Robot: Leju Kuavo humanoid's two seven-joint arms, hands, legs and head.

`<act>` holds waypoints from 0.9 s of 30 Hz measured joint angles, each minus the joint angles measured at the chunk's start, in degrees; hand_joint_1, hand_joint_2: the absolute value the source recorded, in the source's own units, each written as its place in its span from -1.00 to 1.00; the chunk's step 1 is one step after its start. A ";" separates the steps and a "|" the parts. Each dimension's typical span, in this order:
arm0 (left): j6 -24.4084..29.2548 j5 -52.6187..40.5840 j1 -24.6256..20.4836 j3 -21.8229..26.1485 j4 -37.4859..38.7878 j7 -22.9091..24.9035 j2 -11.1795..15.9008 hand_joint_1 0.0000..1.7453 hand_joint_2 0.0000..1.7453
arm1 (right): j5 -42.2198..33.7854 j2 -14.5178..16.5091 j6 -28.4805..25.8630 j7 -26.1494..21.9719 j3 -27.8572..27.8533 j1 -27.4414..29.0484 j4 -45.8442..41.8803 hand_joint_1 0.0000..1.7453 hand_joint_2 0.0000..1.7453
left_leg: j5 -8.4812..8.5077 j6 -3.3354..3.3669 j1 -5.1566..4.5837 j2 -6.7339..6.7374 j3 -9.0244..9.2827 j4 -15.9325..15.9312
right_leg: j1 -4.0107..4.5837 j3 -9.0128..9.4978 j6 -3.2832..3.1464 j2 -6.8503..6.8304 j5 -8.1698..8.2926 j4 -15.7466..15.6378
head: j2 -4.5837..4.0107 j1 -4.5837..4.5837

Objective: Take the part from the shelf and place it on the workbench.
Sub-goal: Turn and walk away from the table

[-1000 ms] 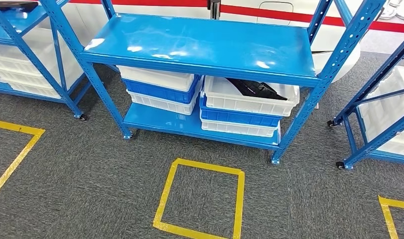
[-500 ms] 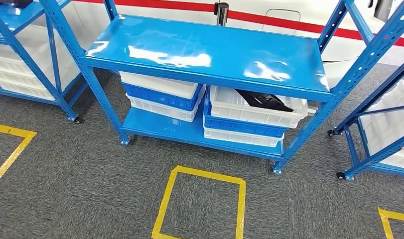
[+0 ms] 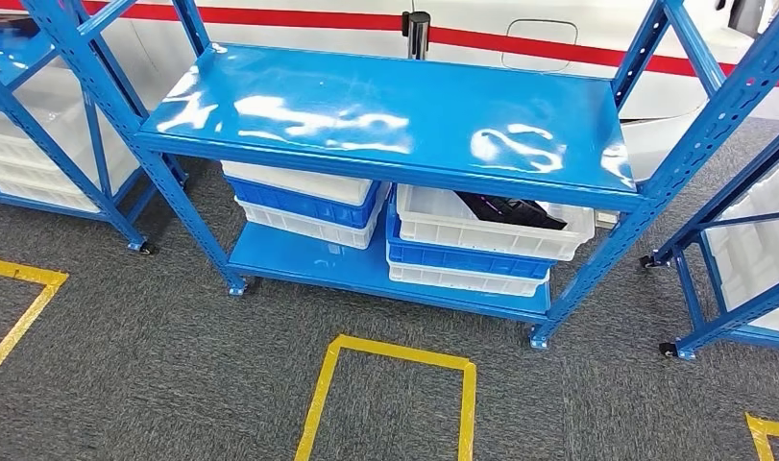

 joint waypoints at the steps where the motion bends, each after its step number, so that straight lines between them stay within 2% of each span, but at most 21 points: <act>1: 0.34 -0.02 0.01 0.01 0.00 0.01 0.00 -1.00 -1.00 | 0.05 0.03 0.00 0.02 0.01 0.07 0.00 -1.00 -1.00 | 2.61 -0.11 0.20 0.05 0.37 -2.70 | -0.09 0.52 0.17 0.06 -0.37 -0.01 | 0.00 0.00; 2: 0.60 -0.04 0.01 0.01 0.00 0.01 0.00 -1.00 -1.00 | 0.09 0.06 0.01 0.04 0.01 0.11 0.00 -1.00 -1.00 | 5.21 -0.21 0.34 0.10 1.27 -6.00 | -0.18 1.00 0.44 0.09 -0.76 -0.06 | 0.00 0.02; 3: 0.75 -0.07 0.01 0.01 0.02 -0.01 -0.03 -1.00 -1.00 | 0.12 0.06 0.01 0.04 0.00 0.09 0.00 -1.00 -1.00 | 6.42 -0.23 0.28 0.19 2.01 -8.70 | -0.19 1.46 0.70 0.12 -1.06 -0.13 | 0.00 -0.01; 4: 0.84 -0.12 -0.02 0.00 0.04 -0.09 -0.05 -1.00 -1.00 | 0.14 0.06 0.00 0.04 0.00 0.00 0.00 -1.00 -1.00 | 6.63 -0.04 0.14 0.33 2.51 -10.31 | -0.11 1.64 1.00 0.14 -1.30 -0.19 | 0.00 -0.09; 6: 0.97 -0.21 0.00 0.01 0.07 -0.12 -0.11 -1.00 -1.00 | 0.14 0.09 -0.01 0.04 0.00 -0.20 0.00 -1.00 -1.00 | 6.50 0.69 -0.18 0.51 2.86 -11.05 | 0.25 1.63 1.59 0.15 -1.85 -0.24 | 0.00 -0.20; 8: 1.05 -0.37 0.05 0.03 0.06 0.08 -0.20 -1.00 -1.00 | -0.03 0.09 -0.07 0.04 -0.01 -0.23 0.00 -1.00 -1.00 | 7.81 1.10 -0.25 0.45 3.38 -11.36 | 0.68 1.69 1.35 0.08 -2.27 -0.34 | 0.00 -0.14; 10: 1.08 -0.60 0.03 0.03 0.07 0.22 -0.30 -1.00 -1.00 | -0.33 0.02 -0.28 0.04 -0.02 -0.20 0.00 -1.00 -1.00 | 7.87 1.09 -0.55 0.34 3.56 -11.40 | 0.91 2.05 1.00 0.01 -2.22 -0.68 | 0.00 -0.12; 11: 1.09 -0.71 0.01 0.03 0.07 0.22 -0.31 -1.00 -1.00 | -0.46 0.03 -0.39 0.04 -0.02 -0.22 0.00 -1.00 -1.00 | 7.84 1.16 -0.75 0.29 3.60 -11.39 | 0.89 2.16 1.19 0.00 -2.11 -0.90 | 0.00 -0.14; 18: 1.32 -1.10 -0.12 0.03 0.07 0.22 -0.28 -1.00 -1.00 | -0.72 0.09 -0.57 -0.08 -0.02 -0.25 0.00 -1.00 -1.00 | 7.55 2.43 -1.33 0.29 3.52 -11.36 | 0.32 2.55 2.87 0.00 -1.74 -2.10 | 0.00 -0.15; 22: 1.32 -1.10 -0.15 0.03 0.06 0.22 -0.31 -1.00 -1.00 | -0.66 0.13 -0.57 -0.09 -0.02 -0.27 0.00 -1.00 -1.00 | 7.67 3.53 -1.53 0.31 3.45 -11.54 | -0.02 2.63 4.09 -0.01 -1.71 -2.26 | 0.00 -0.17; 24: 1.32 -1.09 -0.20 0.03 0.05 0.22 -0.32 -1.00 -1.00 | -0.65 0.15 -0.57 -0.09 -0.02 -0.28 0.00 -1.00 -1.00 | 7.92 4.19 -1.30 0.41 3.47 -11.81 | -0.06 1.59 4.05 -0.13 -3.18 0.40 | 0.00 -0.13; 27: 1.33 -1.10 -0.22 0.02 0.04 0.22 -0.28 -1.00 -1.00 | -0.65 0.17 -0.57 -0.09 -0.02 -0.23 0.00 -1.00 -1.00 | 8.01 4.71 -1.39 0.65 3.38 -11.87 | 0.02 -4.21 3.07 -0.25 -8.25 11.98 | 0.00 -0.07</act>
